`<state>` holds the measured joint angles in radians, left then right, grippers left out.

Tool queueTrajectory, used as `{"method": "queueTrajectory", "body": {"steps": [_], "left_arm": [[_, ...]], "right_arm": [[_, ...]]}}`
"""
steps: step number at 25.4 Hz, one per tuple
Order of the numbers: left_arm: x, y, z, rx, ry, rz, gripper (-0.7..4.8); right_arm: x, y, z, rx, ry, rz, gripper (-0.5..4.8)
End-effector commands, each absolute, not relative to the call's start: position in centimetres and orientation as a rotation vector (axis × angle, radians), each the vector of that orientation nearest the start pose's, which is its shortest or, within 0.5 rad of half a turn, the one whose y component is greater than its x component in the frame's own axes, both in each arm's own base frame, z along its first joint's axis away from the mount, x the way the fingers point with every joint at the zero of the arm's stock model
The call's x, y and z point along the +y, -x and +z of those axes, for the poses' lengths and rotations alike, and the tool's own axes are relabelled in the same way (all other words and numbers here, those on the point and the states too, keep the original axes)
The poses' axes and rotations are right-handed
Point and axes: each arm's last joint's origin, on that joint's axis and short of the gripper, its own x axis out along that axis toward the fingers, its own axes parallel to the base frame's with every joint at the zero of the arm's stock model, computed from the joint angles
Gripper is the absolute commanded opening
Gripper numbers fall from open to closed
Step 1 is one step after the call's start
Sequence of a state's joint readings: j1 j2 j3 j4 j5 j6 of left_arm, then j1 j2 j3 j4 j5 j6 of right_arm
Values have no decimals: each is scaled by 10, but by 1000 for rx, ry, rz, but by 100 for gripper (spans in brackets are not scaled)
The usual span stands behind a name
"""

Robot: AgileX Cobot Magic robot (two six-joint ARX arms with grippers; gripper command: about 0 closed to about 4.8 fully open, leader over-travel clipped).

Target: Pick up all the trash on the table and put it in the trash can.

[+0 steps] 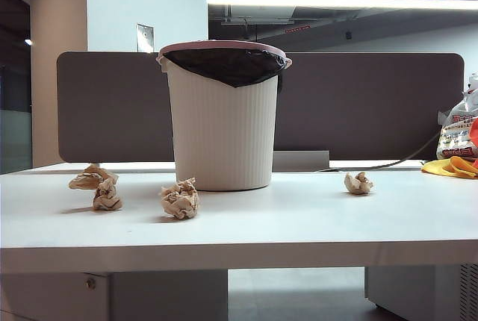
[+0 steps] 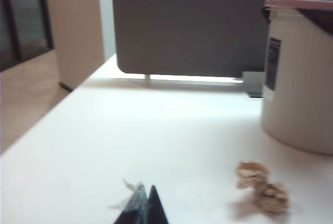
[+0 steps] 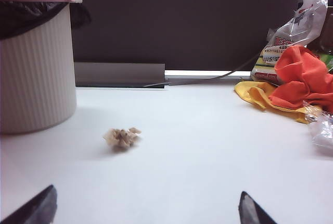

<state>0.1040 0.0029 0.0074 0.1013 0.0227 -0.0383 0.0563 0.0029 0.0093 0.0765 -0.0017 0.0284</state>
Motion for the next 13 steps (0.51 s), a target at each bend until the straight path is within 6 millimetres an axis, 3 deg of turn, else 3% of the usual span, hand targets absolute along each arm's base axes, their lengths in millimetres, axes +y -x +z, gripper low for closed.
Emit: {"method": "queueTrajectory", "body": {"steps": [1, 6, 13], "left_arm": [[10, -96, 176, -112, -8, 87, -5], [7, -96, 178, -126, -12, 1, -5], [9, -96, 175, -102, 8, 58, -5]], "right_arm": [[6, -97, 169, -38, 23, 56, 479], [6, -97, 169, -38, 21, 60, 479], [6, -97, 174, -83, -41, 59, 479]]}}
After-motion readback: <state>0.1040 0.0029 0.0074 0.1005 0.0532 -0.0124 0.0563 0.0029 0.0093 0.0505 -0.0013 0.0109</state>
